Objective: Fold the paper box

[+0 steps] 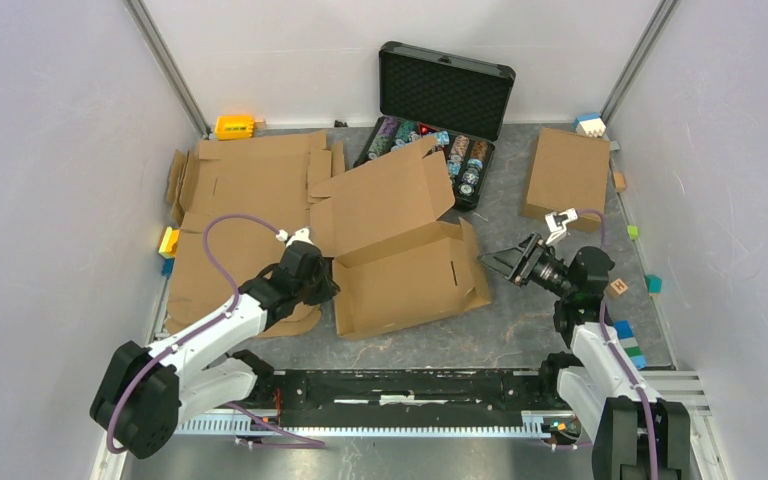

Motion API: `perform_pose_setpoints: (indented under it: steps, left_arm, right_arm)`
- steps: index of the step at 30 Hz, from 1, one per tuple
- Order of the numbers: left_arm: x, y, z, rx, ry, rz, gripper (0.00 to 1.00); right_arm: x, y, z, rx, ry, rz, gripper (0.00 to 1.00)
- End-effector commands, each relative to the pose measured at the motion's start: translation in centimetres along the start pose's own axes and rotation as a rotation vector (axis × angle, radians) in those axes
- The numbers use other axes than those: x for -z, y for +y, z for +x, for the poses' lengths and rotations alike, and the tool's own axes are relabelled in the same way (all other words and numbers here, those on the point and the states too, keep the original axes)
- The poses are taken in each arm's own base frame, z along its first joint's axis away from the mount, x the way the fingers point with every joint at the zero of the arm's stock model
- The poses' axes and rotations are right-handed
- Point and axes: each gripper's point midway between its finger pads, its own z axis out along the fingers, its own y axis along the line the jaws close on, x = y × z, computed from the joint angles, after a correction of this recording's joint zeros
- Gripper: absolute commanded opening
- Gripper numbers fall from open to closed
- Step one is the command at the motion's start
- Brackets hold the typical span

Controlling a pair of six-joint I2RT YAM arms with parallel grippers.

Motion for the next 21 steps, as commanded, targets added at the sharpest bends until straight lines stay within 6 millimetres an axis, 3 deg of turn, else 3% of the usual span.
perform_pose_setpoints:
  steps: [1, 5, 9, 16, 21]
  left_arm:
    - [-0.4, 1.8, 1.8, -0.003, 0.058, -0.057, 0.02]
    - [-0.4, 1.7, 2.0, -0.001, 0.064, -0.055, 0.02]
    - [-0.6, 1.7, 2.4, 0.010, 0.078, -0.041, 0.02]
    - [-0.5, 1.4, 2.1, 0.006, 0.074, -0.033, 0.03]
    - [0.8, 0.1, 0.3, -0.053, 0.054, -0.011, 0.27]
  right_arm:
    - [-0.1, -0.3, 1.0, 0.027, 0.070, 0.007, 0.63]
    - [0.0, -3.4, 1.6, 0.061, 0.103, 0.126, 0.65]
    - [-0.2, -4.4, 2.0, 0.043, 0.106, 0.134, 0.64]
    - [-0.3, -2.2, 1.8, -0.004, 0.075, 0.019, 0.57]
    - [-0.3, -2.0, 2.0, 0.006, 0.097, 0.013, 0.57]
